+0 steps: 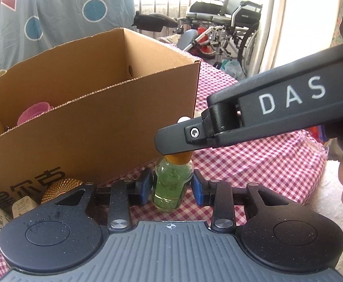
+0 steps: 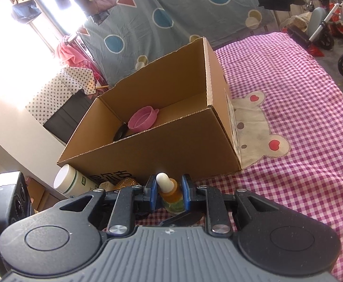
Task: Organize rigid objects
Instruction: 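Close the right gripper on the dropper bottle and lift it, then carry the dropper bottle with the right gripper into the box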
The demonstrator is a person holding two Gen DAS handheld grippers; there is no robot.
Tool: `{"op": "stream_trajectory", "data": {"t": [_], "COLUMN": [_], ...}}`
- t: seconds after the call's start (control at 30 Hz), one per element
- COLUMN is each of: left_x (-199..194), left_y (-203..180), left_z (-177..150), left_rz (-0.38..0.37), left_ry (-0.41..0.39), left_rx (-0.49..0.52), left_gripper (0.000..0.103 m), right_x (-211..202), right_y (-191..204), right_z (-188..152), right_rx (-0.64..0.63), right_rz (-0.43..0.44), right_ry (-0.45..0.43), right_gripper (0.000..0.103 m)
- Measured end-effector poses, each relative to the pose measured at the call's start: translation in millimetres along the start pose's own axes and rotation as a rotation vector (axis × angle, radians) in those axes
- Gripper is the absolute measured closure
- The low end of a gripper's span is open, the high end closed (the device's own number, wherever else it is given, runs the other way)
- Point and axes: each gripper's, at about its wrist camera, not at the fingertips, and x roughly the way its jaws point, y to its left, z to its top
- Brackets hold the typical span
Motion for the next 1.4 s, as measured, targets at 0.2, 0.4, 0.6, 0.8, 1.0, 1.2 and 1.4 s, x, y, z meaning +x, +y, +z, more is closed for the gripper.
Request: {"op": "stream_trajectory", "data": {"t": [0.2, 0.4, 0.6, 0.8, 1.0, 1.2, 1.4], "left_x": [4.9, -9.0, -44.7, -82.5, -95.1, -66.2, -17.2], "left_y": [0.1, -6.0, -9.9, -0.3, 25.8, 77.7, 119.0], "left_z": [-3.2, -3.9, 5.1, 34.8, 69.2, 100.8, 126.7], "left_rz": [0.006, 0.019, 0.056, 0.075, 0.100, 0.086, 0.091], "left_ry": [0.011, -0.005, -0.064, -0.147, -0.162, -0.057, 0.066], "left_rx": [-0.006, 0.009, 0.004, -0.015, -0.052, -0.163, -0.256], "left_gripper": [0.069, 0.070, 0.070, 0.071, 0.071, 0.071, 0.071], "right_x": [0.8, -8.1, -31.5, -56.4, -46.0, 7.6, 83.6], "right_y": [0.5, 11.0, 37.5, 80.6, 108.2, 116.5, 105.7], "right_z": [-0.5, -3.1, 4.0, 26.6, 67.2, 114.0, 150.5], "right_rx": [0.010, -0.020, -0.094, -0.250, -0.344, -0.351, -0.332], "right_rz": [0.003, 0.005, 0.030, 0.069, 0.129, 0.150, 0.109], "right_ry": [-0.001, -0.022, -0.067, -0.149, -0.154, -0.047, 0.110], "right_gripper": [0.079, 0.079, 0.079, 0.078, 0.078, 0.078, 0.079]}}
